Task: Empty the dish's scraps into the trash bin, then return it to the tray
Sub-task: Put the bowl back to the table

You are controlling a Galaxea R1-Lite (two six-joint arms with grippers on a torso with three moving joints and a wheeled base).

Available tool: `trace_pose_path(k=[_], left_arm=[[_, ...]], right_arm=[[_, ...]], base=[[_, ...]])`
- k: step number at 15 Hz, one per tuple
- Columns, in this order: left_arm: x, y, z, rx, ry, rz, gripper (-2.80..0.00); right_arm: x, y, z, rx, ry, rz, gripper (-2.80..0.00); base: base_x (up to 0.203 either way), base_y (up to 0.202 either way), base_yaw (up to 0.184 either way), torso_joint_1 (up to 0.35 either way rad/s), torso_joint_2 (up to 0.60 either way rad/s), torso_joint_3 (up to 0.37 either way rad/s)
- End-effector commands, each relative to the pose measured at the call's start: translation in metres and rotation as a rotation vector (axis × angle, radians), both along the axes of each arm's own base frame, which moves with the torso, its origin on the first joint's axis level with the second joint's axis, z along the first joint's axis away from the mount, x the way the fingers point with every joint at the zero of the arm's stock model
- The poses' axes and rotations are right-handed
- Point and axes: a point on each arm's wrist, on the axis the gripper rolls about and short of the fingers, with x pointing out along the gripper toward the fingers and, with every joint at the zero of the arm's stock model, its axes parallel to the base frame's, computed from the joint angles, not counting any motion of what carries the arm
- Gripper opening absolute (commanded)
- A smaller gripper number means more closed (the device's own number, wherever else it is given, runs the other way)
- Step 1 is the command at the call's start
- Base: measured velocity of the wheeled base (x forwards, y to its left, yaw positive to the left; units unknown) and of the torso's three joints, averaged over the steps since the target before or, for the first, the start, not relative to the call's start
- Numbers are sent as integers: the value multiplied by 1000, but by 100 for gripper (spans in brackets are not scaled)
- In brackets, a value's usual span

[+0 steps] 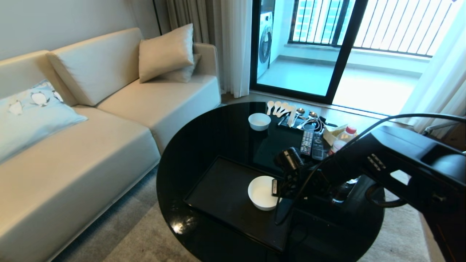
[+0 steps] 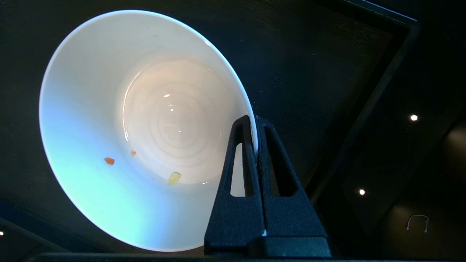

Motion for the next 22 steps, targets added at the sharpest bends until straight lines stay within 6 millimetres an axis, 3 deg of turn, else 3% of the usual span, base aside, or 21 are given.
trace_pose_path(k=[1,7,8,16,22], left_arm=[[0,0,0,-1,-1,0,-280],[0,0,0,-1,-1,0,-280],[0,0,0,-1,-1,0,-280],[0,0,0,-1,-1,0,-280],[0,0,0,-1,-1,0,-280]], right_arm=[[3,-5,-2,-2,3,-15,-280],[3,-7,3,3,-6,-20,-280],[3,-7,5,5,-11,-20,0],[-4,-9,46,40,-89,-17,0],[-41,-30,90,-6,-159,1,0]], base=[[0,0,0,0,0,0],[0,0,0,0,0,0],[0,0,0,0,0,0],[0,0,0,0,0,0],[0,0,0,0,0,0]])
